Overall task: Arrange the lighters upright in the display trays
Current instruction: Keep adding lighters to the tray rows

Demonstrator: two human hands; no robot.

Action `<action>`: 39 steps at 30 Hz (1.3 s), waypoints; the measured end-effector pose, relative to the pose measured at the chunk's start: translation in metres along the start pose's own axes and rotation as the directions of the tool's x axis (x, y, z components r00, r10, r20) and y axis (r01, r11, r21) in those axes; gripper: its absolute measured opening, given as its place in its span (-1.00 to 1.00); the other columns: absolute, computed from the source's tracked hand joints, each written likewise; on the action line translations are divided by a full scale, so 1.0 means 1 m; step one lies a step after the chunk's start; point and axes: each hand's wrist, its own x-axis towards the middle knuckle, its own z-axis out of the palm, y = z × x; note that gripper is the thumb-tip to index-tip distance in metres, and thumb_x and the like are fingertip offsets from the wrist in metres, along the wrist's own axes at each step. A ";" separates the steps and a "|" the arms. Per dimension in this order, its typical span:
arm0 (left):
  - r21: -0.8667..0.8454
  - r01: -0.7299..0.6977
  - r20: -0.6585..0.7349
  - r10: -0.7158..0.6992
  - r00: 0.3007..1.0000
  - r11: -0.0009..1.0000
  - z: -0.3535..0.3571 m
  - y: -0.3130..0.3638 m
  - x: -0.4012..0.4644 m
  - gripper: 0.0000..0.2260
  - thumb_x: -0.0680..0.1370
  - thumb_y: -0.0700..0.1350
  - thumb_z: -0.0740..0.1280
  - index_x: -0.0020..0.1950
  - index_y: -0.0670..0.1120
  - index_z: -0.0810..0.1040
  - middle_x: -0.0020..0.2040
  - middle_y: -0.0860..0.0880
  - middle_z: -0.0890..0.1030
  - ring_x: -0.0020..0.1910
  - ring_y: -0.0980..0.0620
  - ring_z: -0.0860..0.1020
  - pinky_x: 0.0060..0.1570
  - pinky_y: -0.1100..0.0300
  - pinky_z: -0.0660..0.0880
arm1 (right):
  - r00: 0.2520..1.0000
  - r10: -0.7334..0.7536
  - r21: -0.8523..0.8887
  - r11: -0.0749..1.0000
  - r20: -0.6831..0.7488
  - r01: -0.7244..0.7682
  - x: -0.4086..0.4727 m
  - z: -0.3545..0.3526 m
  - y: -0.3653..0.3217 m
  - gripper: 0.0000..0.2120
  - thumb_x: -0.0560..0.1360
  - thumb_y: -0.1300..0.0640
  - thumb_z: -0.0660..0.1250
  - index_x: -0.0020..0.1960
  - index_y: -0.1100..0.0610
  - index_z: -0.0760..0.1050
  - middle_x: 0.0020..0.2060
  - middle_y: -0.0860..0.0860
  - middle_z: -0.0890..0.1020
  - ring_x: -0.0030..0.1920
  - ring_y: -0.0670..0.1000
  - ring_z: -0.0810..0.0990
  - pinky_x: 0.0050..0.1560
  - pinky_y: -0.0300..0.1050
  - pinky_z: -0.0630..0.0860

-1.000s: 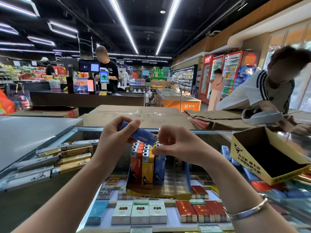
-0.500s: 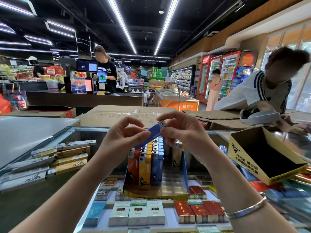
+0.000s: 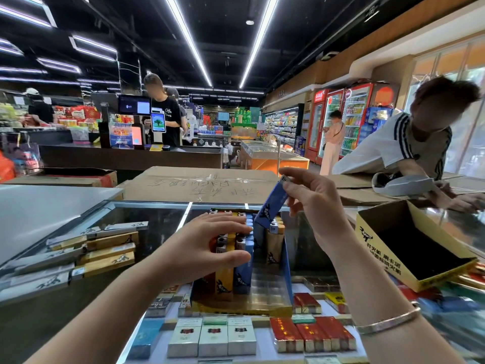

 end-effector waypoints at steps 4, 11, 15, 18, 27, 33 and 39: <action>-0.013 -0.011 0.027 0.012 1.000 1.000 -0.001 -0.005 -0.001 -0.56 0.36 0.29 0.36 0.22 0.34 0.42 0.22 0.53 0.28 0.29 0.50 0.17 0.32 0.24 0.22 | 0.997 0.020 0.047 0.999 0.077 -0.024 -0.002 -0.003 -0.003 -0.80 0.48 0.38 0.26 -0.08 0.15 0.59 -0.35 0.01 0.57 -0.42 -0.05 0.41 -0.50 -0.27 0.36; -0.032 0.001 0.116 0.003 0.993 0.999 -0.006 -0.010 -0.002 -0.52 0.32 0.28 0.35 0.21 0.42 0.33 0.19 0.64 0.18 0.30 0.54 0.11 0.35 0.25 0.15 | 0.841 -0.023 -0.047 0.997 0.541 0.058 -0.009 0.002 -0.021 -0.79 0.41 0.45 0.33 -0.10 0.16 0.55 -0.28 0.04 0.54 -0.38 -0.08 0.52 -0.42 -0.29 0.49; -0.041 0.005 0.132 0.000 0.991 0.999 -0.008 -0.007 -0.003 -0.55 0.35 0.21 0.37 0.18 0.47 0.32 0.20 0.63 0.20 0.33 0.48 0.13 0.39 0.13 0.18 | 0.757 0.056 -0.217 0.970 0.651 0.114 -0.013 0.007 -0.024 -0.80 0.43 0.41 0.35 -0.07 0.15 0.53 -0.27 0.07 0.51 -0.34 0.01 0.52 -0.38 -0.20 0.52; -0.025 -0.021 0.115 0.024 0.993 0.999 -0.008 -0.007 -0.003 -0.49 0.38 0.19 0.38 0.30 0.35 0.34 0.34 0.42 0.28 0.39 0.36 0.16 0.41 0.02 0.20 | 0.737 0.118 -0.358 0.917 0.666 0.177 -0.016 0.013 -0.022 -0.83 0.43 0.35 0.38 -0.05 0.13 0.54 -0.26 -0.01 0.51 -0.31 -0.09 0.52 -0.31 -0.22 0.54; 0.010 -0.069 0.094 0.068 0.993 0.998 -0.006 -0.010 -0.001 -0.50 0.35 0.21 0.43 0.26 0.26 0.42 0.31 0.33 0.36 0.32 0.31 0.28 0.29 0.06 0.37 | 0.706 0.209 -0.507 0.827 0.677 0.242 -0.022 0.026 -0.019 -0.81 0.40 0.28 0.43 -0.09 0.04 0.53 -0.36 -0.21 0.50 -0.36 -0.26 0.49 -0.34 -0.35 0.43; -0.006 -0.109 0.071 0.110 0.991 0.994 -0.005 -0.011 0.000 -0.54 0.36 0.17 0.44 0.23 0.25 0.45 0.27 0.34 0.39 0.29 0.29 0.33 0.24 0.11 0.39 | 0.713 0.170 -0.543 0.770 0.680 0.335 -0.023 0.028 -0.020 -0.80 0.39 0.23 0.44 -0.15 0.00 0.46 -0.25 -0.19 0.48 -0.24 -0.27 0.47 -0.27 -0.35 0.42; 0.018 -0.085 0.037 0.085 0.996 0.996 -0.002 -0.017 0.000 -0.47 0.33 0.28 0.40 0.28 0.32 0.39 0.31 0.38 0.34 0.32 0.36 0.26 0.30 0.17 0.32 | 0.744 0.175 -0.499 0.834 0.644 0.236 -0.017 0.022 -0.014 -0.89 0.37 0.17 0.48 -0.24 0.00 0.58 -0.21 -0.18 0.43 -0.23 -0.22 0.42 -0.17 -0.28 0.35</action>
